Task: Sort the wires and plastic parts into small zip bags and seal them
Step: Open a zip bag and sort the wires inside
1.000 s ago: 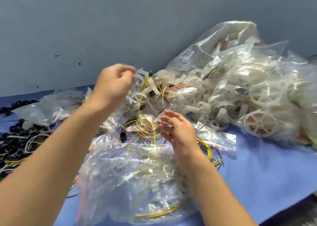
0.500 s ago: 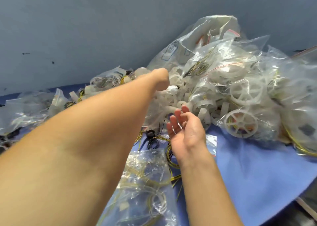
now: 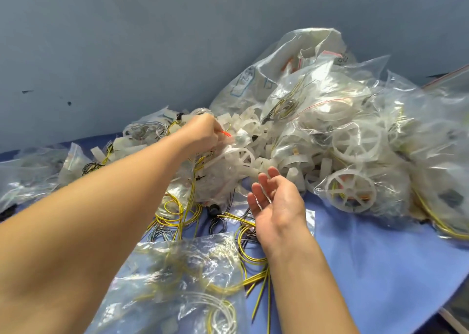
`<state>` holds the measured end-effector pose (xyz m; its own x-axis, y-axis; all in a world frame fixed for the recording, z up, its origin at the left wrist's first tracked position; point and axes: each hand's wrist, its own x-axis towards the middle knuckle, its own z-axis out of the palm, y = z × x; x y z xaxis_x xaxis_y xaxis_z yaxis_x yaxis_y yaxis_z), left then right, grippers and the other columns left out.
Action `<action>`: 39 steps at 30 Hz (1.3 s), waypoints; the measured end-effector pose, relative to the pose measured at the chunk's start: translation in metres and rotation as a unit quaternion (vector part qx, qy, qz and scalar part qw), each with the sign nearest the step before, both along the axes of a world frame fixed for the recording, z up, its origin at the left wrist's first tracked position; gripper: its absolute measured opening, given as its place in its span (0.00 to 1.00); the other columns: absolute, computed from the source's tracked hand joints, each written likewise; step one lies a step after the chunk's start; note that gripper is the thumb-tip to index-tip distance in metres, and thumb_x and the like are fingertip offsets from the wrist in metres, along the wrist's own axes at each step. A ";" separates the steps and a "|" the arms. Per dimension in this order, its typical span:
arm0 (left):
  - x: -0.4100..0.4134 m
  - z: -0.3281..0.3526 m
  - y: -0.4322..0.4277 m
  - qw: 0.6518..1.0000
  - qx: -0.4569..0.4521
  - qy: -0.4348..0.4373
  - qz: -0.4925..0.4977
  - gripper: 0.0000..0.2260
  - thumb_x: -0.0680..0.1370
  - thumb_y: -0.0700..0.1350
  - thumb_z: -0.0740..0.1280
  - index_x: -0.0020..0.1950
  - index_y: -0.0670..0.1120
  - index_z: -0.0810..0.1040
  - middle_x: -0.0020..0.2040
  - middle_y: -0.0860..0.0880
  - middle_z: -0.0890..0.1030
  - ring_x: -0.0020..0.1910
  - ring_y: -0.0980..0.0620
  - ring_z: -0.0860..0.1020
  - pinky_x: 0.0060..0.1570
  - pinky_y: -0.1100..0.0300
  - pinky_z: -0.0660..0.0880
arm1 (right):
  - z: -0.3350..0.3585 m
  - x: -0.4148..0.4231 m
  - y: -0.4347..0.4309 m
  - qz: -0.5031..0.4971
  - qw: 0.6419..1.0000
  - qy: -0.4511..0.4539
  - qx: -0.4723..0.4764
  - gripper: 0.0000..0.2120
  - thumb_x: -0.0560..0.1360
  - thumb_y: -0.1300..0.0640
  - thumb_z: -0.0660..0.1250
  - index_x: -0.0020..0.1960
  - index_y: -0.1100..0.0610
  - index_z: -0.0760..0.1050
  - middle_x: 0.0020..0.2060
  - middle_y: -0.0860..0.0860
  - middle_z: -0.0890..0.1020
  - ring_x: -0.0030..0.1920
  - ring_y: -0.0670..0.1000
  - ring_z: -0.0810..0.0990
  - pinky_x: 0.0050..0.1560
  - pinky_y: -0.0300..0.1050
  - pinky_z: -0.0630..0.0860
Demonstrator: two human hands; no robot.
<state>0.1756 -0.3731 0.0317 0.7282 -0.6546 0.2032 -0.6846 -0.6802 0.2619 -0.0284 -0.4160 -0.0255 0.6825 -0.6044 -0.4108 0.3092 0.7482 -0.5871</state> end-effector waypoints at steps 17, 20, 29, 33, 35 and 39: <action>-0.136 0.012 0.165 0.878 -0.431 0.205 0.032 0.07 0.79 0.49 0.67 0.51 0.50 0.84 0.38 0.51 0.84 0.34 0.59 0.80 0.30 0.68 0.74 | 0.021 -0.005 0.078 0.135 0.884 -0.088 -0.439 0.09 0.81 0.52 0.62 0.57 0.49 0.80 0.46 0.47 0.85 0.41 0.44 0.79 0.41 0.35 0.75; -0.165 -0.016 0.189 0.830 -0.491 0.258 0.053 0.07 0.79 0.49 0.67 0.50 0.51 0.85 0.40 0.49 0.85 0.36 0.56 0.82 0.33 0.66 0.76 | 0.019 -0.013 0.106 0.213 0.844 -0.155 -0.467 0.09 0.80 0.55 0.63 0.55 0.53 0.81 0.41 0.45 0.85 0.40 0.41 0.80 0.41 0.32 0.74; -0.180 -0.045 0.252 0.843 -0.492 0.212 0.049 0.07 0.76 0.53 0.67 0.47 0.58 0.85 0.41 0.56 0.85 0.39 0.62 0.80 0.38 0.71 0.74 | -0.002 -0.012 0.152 0.277 0.787 -0.143 -0.533 0.07 0.79 0.58 0.66 0.52 0.53 0.83 0.35 0.48 0.82 0.35 0.42 0.77 0.38 0.35 0.73; -0.175 -0.048 0.269 0.846 -0.496 0.187 0.057 0.05 0.75 0.50 0.70 0.48 0.51 0.84 0.37 0.56 0.83 0.34 0.62 0.77 0.36 0.71 0.72 | -0.004 -0.007 0.165 0.302 0.762 -0.140 -0.555 0.10 0.76 0.53 0.67 0.53 0.54 0.84 0.36 0.55 0.83 0.37 0.45 0.76 0.39 0.37 0.73; -0.173 -0.048 0.274 0.850 -0.496 0.169 0.058 0.04 0.75 0.49 0.71 0.48 0.51 0.84 0.37 0.56 0.83 0.34 0.62 0.77 0.37 0.70 0.72 | -0.004 -0.005 0.168 0.308 0.764 -0.135 -0.551 0.12 0.74 0.50 0.67 0.53 0.53 0.84 0.35 0.52 0.82 0.37 0.45 0.76 0.39 0.37 0.73; -0.171 -0.045 0.278 0.830 -0.530 0.166 0.048 0.05 0.75 0.48 0.71 0.48 0.49 0.83 0.40 0.53 0.85 0.37 0.61 0.79 0.40 0.69 0.74 | -0.004 -0.003 0.169 0.335 0.792 -0.149 -0.488 0.12 0.74 0.52 0.66 0.54 0.53 0.83 0.36 0.49 0.83 0.36 0.45 0.76 0.41 0.37 0.74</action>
<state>0.0050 -0.0955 -0.0137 0.8975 -0.1720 0.4061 -0.4113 0.0060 0.9115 -0.0318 -0.2472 -0.0296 0.9631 0.0039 0.2692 0.2688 0.0378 -0.9624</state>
